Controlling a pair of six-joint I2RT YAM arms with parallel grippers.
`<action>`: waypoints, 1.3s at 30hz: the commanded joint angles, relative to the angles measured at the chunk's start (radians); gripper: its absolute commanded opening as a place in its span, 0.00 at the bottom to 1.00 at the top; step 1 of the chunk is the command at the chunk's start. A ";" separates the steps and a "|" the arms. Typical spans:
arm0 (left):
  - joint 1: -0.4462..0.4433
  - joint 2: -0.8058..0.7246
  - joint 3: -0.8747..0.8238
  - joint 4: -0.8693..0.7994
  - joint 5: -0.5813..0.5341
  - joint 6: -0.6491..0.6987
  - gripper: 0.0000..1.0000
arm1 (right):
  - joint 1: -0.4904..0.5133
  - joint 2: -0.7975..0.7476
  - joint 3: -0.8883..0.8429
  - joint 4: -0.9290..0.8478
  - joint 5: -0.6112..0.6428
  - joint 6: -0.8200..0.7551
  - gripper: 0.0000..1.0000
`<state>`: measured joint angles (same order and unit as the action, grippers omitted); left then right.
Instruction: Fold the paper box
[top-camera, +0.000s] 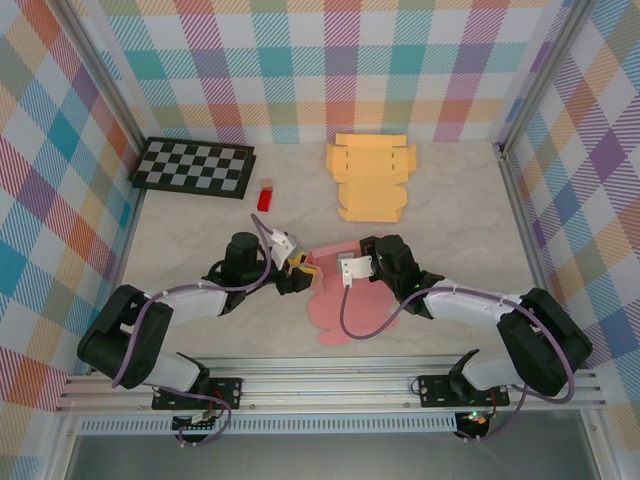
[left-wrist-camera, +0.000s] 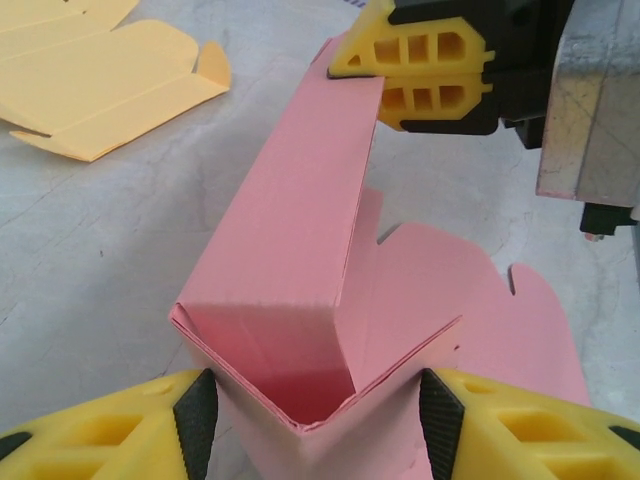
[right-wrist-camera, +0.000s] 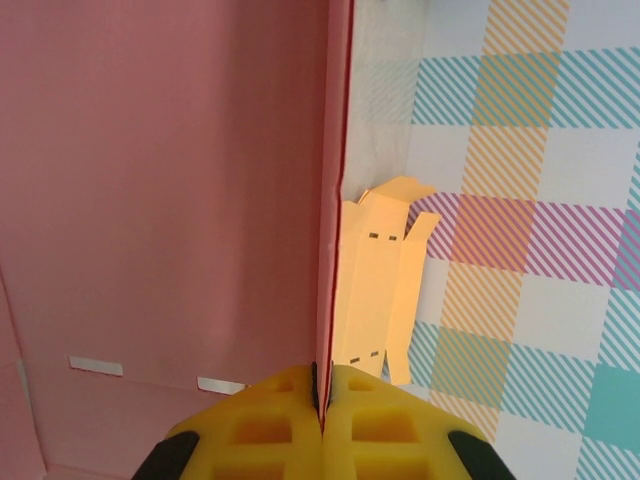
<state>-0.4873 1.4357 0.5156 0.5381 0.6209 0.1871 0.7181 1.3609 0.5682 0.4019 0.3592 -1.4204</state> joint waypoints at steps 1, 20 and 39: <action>-0.032 0.028 0.044 -0.033 -0.026 0.011 0.57 | 0.016 0.007 0.011 0.023 -0.009 0.024 0.00; -0.133 0.110 0.058 0.095 -0.368 -0.118 0.58 | 0.044 0.010 -0.014 0.065 0.040 0.046 0.00; -0.255 0.213 0.154 0.045 -0.736 -0.209 0.45 | 0.074 0.034 -0.044 0.099 0.097 0.084 0.00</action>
<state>-0.7341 1.6234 0.6319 0.6106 -0.0284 -0.0002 0.7547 1.4063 0.5362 0.4774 0.5396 -1.3647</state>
